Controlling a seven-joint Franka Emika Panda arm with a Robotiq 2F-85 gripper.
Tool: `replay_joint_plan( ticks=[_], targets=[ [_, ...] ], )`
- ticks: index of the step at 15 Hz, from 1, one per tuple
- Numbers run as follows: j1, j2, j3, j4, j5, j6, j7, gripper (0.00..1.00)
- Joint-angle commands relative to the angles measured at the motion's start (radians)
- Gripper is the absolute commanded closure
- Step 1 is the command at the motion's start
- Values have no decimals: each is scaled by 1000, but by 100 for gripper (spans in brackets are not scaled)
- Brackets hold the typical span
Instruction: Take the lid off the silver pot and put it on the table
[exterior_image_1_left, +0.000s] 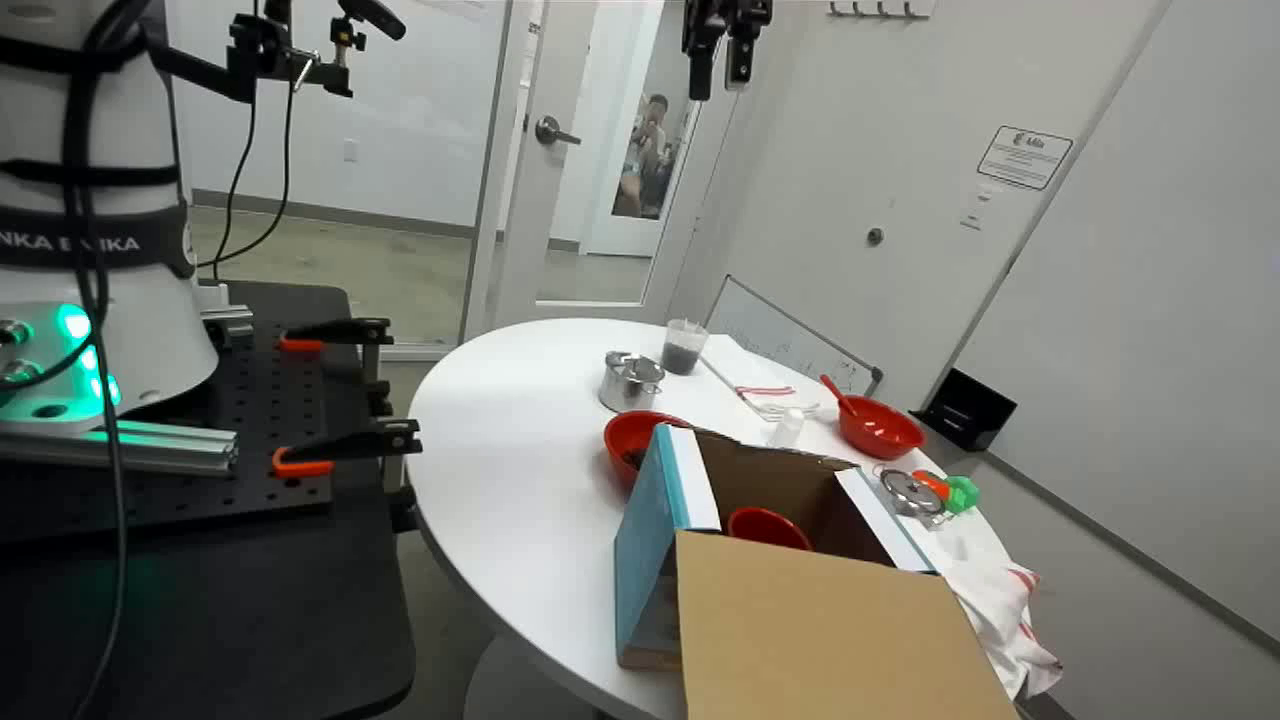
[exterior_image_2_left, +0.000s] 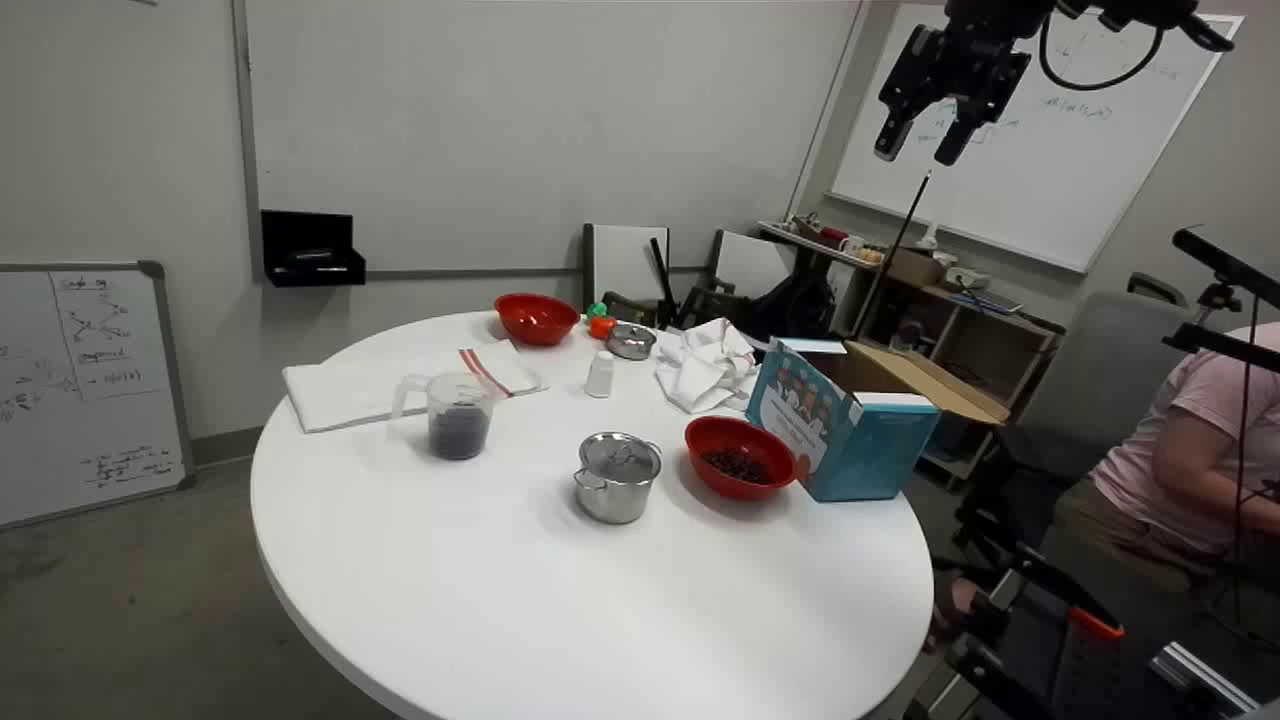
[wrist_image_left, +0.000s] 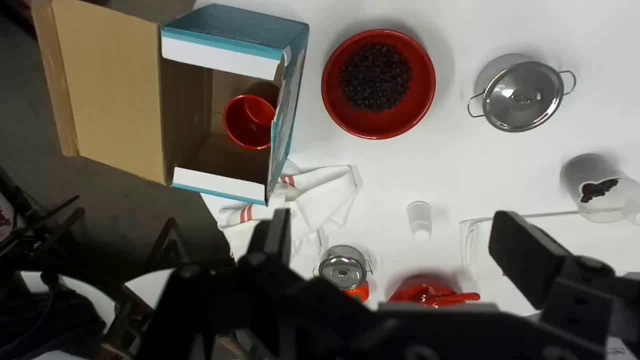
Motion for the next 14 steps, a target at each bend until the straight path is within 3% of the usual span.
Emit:
replay_joint_plan(
  ticks=[1, 5, 10, 12, 13, 14],
  targets=[
    [16, 1, -15, 3, -7, -4, 5, 0],
    [19, 2, -15, 12, 29, -77, 45, 0],
    [63, 14, -34, 40, 272, -217, 125, 0],
    [56, 18, -26, 43, 327, -207, 205, 0],
    [45, 113, -23, 113, 339, -159, 244, 0],
    [42, 124, -17, 120, 352, -122, 287, 0]
  ],
)
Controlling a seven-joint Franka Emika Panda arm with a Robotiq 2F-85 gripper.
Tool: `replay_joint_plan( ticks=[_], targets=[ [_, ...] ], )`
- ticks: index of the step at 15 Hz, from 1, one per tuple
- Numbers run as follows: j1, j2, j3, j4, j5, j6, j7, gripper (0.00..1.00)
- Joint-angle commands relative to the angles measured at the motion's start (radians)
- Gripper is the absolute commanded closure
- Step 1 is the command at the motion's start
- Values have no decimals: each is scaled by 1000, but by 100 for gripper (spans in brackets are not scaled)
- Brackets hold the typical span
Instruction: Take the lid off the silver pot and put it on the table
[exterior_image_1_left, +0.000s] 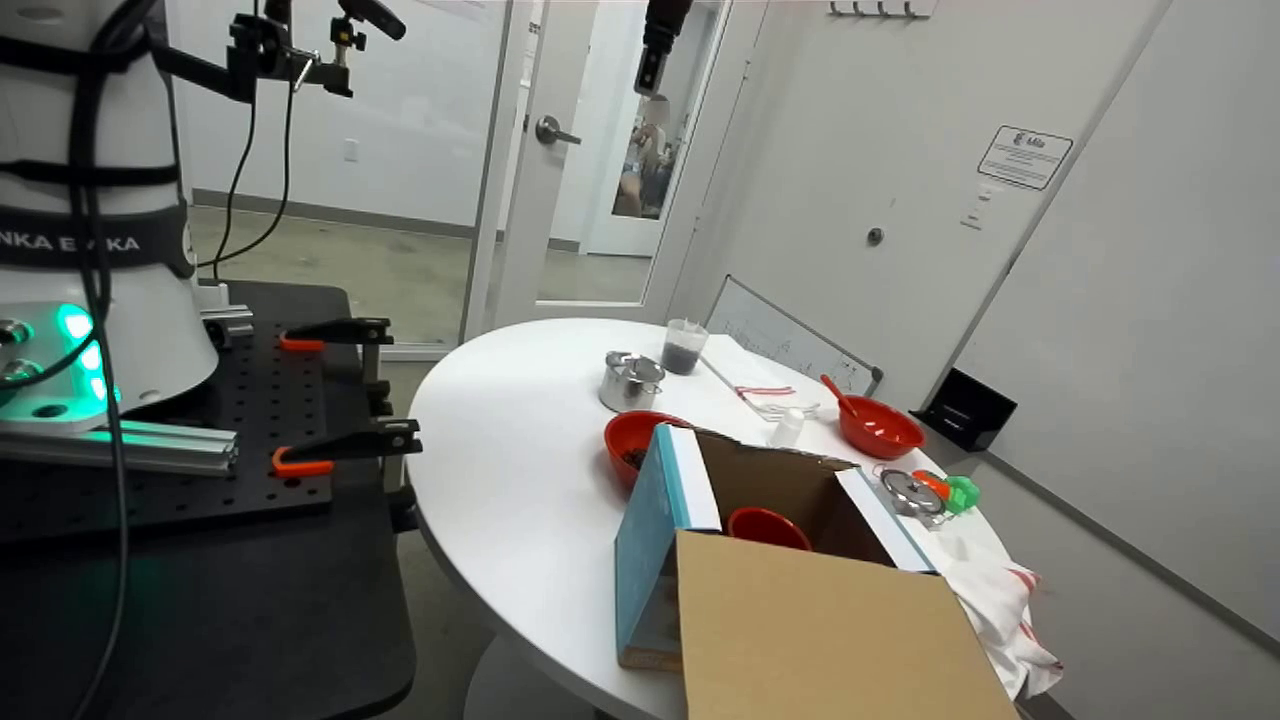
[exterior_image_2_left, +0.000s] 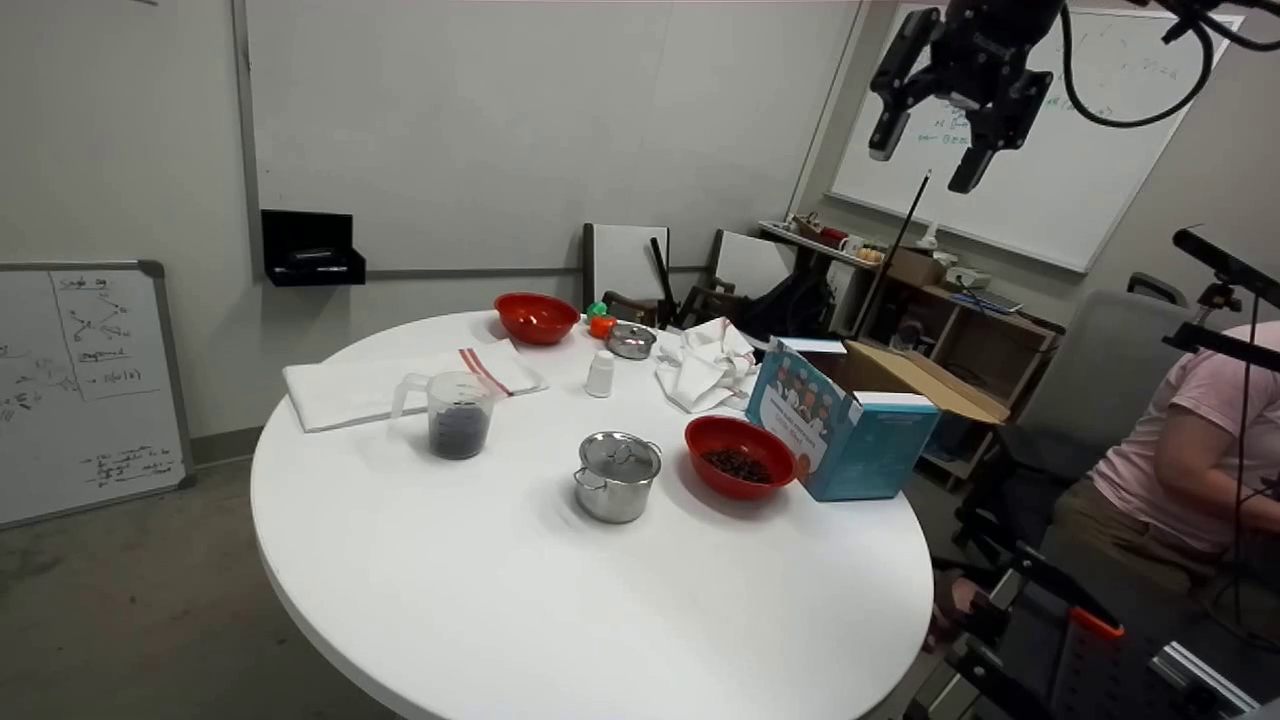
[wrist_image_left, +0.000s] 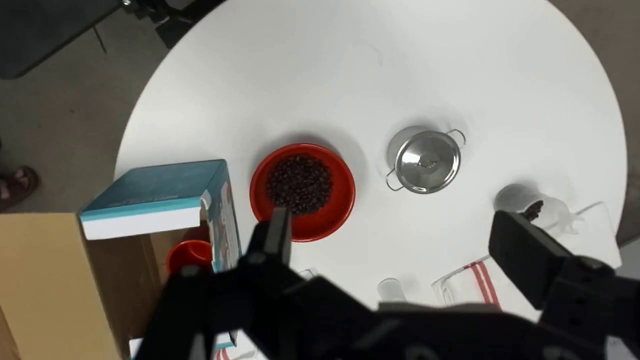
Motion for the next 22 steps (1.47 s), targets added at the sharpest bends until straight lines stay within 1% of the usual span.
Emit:
replay_joint_plan(
  ticks=[1, 2, 5, 6, 7, 9, 11, 12, 18, 20, 21, 22],
  targets=[
    [-10, 127, 1, 108, 58, 79, 148, 0],
    [5, 47, -7, 40, 23, 48, 82, 0],
    [6, 111, -12, 85, 30, 78, 134, 0],
    [0, 114, -8, 89, 0, 53, 143, 0],
    [2, 113, -10, 90, -7, 35, 133, 0],
    [9, 115, -16, 100, 2, -33, 112, 0],
    [13, 116, -19, 102, 21, -68, 110, 0],
    [41, 234, 26, 176, 49, -22, 189, 0],
    [129, 370, 55, 245, 160, 79, 313, 0],
    [151, 424, 53, 281, 181, 87, 338, 0],
    [159, 451, 50, 303, 169, 66, 329, 0],
    [160, 387, 42, 238, 149, 85, 316, 0]
  ],
)
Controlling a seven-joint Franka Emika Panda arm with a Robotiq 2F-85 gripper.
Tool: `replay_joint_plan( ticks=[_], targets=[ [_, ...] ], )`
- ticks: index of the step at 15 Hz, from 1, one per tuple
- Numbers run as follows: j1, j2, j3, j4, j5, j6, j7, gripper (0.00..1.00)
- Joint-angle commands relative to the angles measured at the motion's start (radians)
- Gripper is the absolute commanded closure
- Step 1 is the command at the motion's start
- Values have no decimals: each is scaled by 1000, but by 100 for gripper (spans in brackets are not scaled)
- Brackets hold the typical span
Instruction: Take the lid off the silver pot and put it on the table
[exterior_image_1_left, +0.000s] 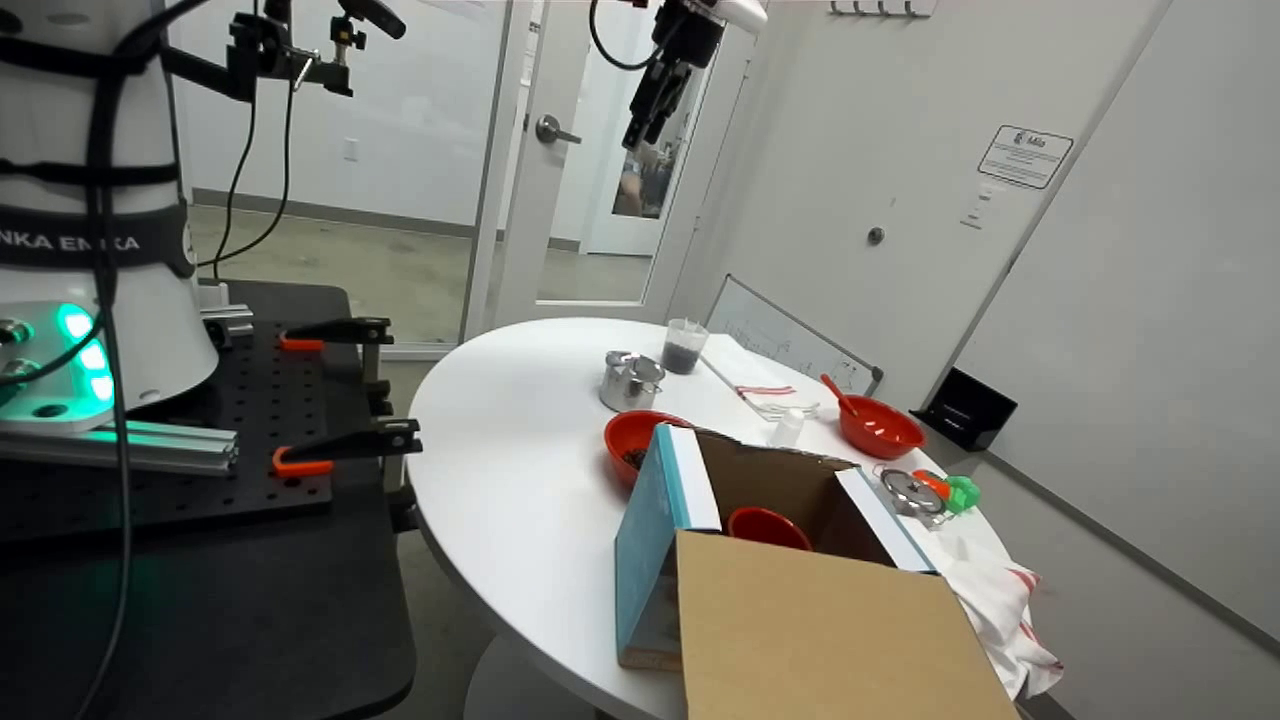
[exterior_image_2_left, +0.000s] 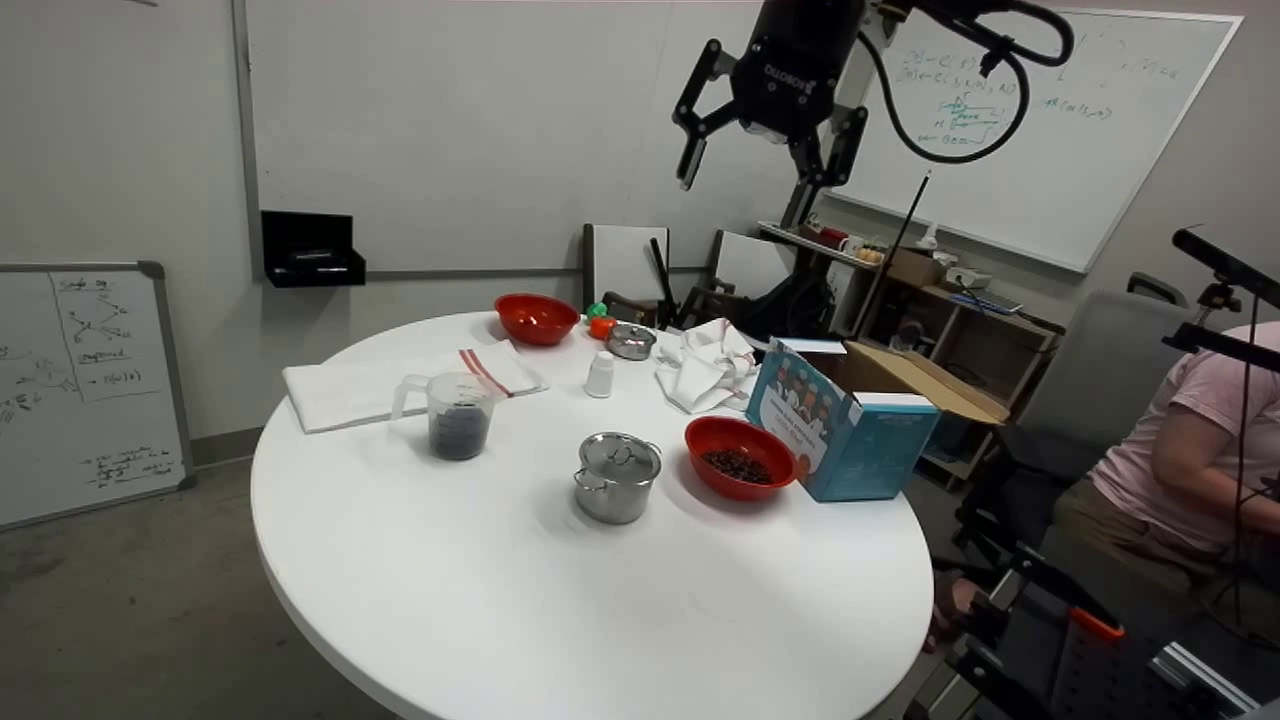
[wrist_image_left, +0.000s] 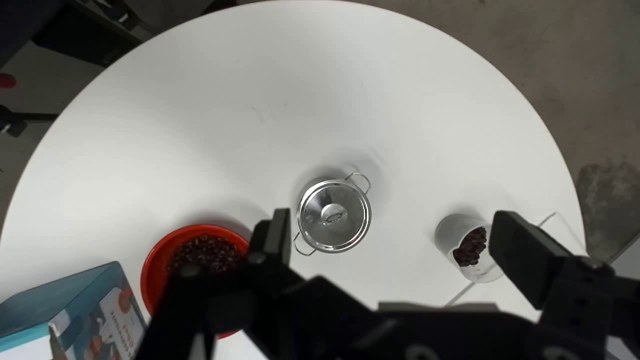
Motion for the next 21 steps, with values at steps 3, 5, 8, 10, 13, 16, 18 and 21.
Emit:
replay_joint_plan(
  ticks=[3, 5, 8, 10, 13, 16, 18, 21],
  targets=[
    [26, 50, -18, 36, 0, -3, 5, 0],
    [24, 61, -22, 47, 29, -6, 56, 0],
    [33, 30, -18, -49, 119, 78, 172, 0],
    [39, 29, -15, -109, 182, 156, 223, 0],
    [51, 61, -13, -199, 240, 328, 304, 0],
    [62, 120, -12, -249, 262, 506, 405, 0],
    [76, 154, -14, -255, 232, 586, 510, 0],
    [72, 155, -16, -255, 220, 554, 502, 0]
  ],
)
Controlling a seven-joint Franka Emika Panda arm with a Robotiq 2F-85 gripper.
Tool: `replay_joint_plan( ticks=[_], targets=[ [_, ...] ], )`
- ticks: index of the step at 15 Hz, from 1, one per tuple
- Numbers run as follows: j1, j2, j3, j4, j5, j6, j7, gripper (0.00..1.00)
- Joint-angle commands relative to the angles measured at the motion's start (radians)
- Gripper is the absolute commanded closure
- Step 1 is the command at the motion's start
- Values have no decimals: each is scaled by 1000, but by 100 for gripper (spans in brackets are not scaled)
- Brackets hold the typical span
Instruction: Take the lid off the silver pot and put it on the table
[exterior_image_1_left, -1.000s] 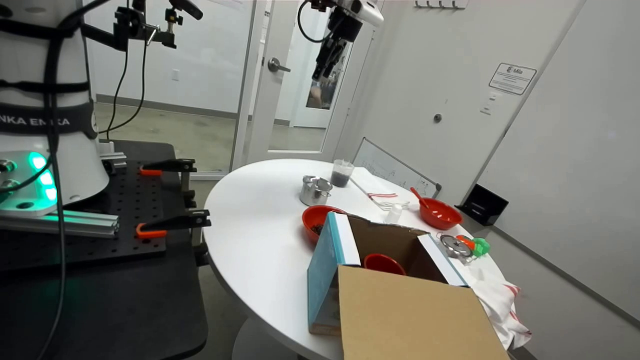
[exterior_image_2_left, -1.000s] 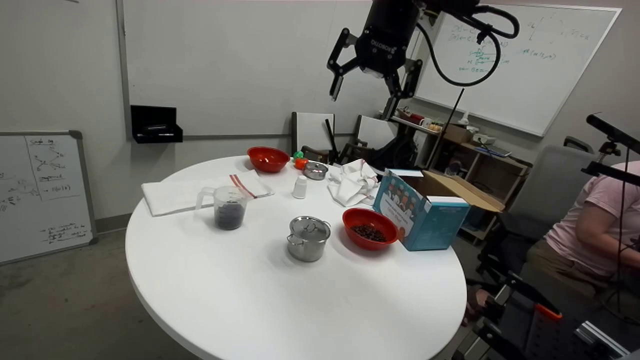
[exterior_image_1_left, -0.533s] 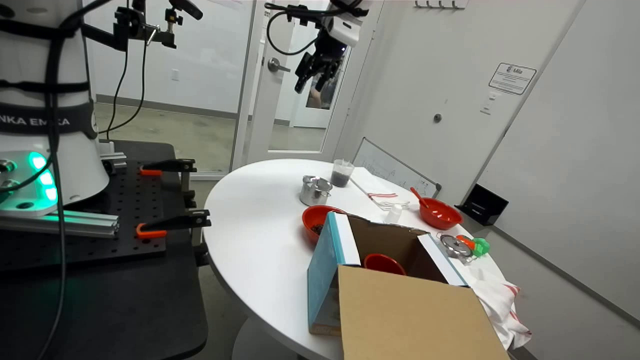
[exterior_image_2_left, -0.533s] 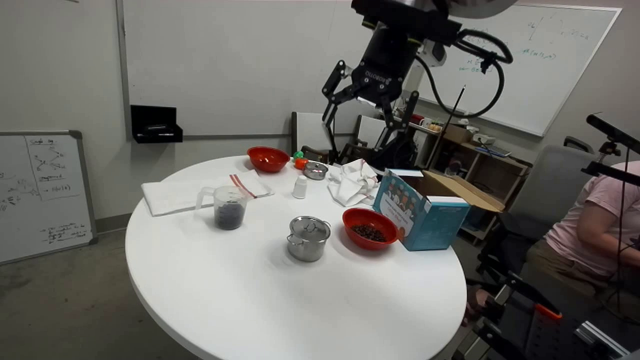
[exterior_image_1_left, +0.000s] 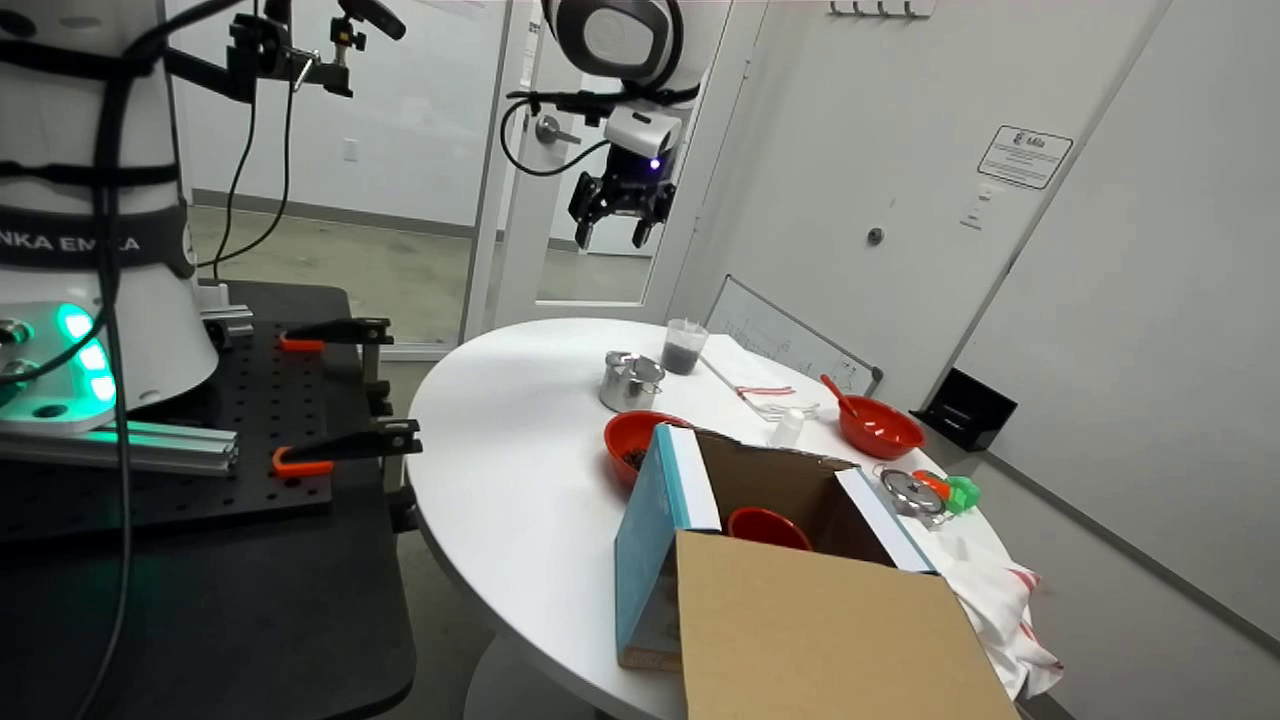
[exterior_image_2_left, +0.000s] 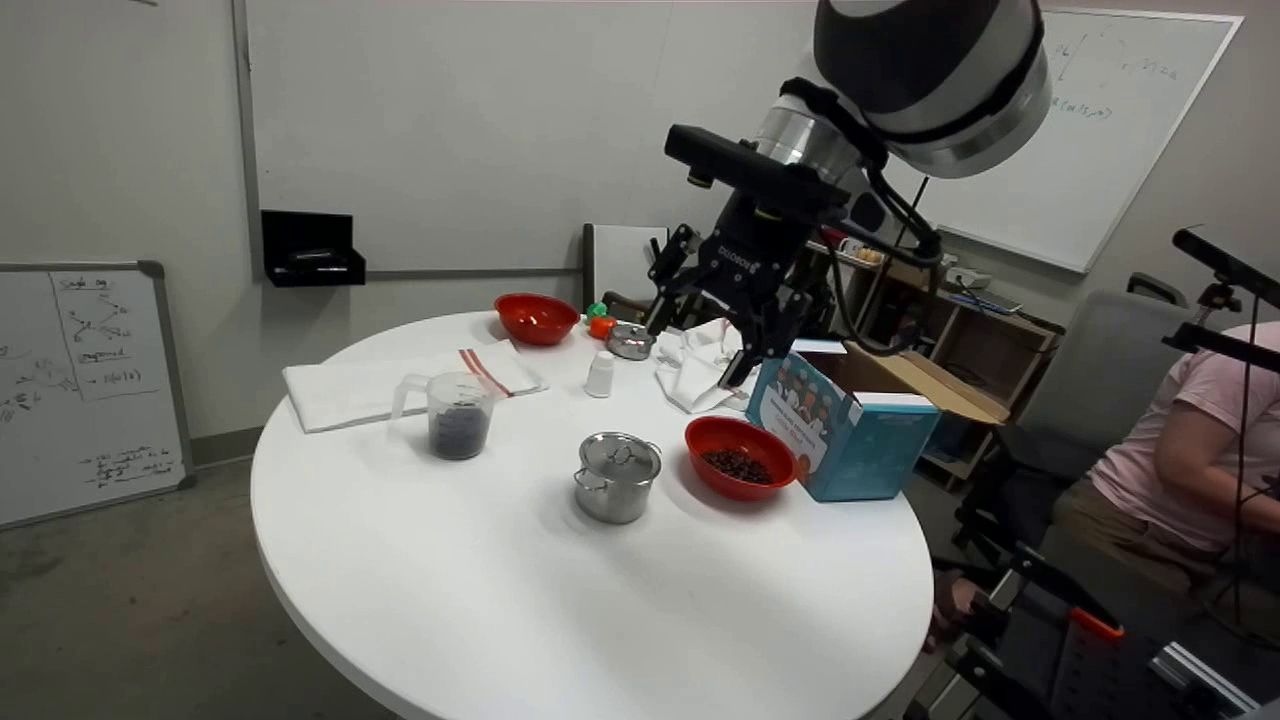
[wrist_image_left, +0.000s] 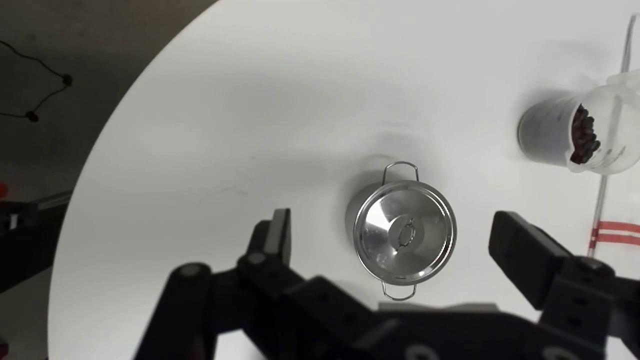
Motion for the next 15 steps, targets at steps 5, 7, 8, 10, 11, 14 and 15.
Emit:
replay_joint_plan(
  ticks=[5, 7, 8, 10, 11, 14, 15],
  targets=[
    [18, 56, -32, 71, -83, -33, 74, 0],
    [16, 98, -49, 134, -138, -89, 97, 0],
    [17, 117, -57, 167, -164, -118, 112, 0],
    [22, 158, -70, 235, -203, -177, 135, 0],
    [26, 181, -75, 270, -218, -201, 149, 0],
    [29, 247, -82, 358, -223, -252, 169, 0],
    [27, 269, -82, 382, -213, -266, 167, 0]
  ],
)
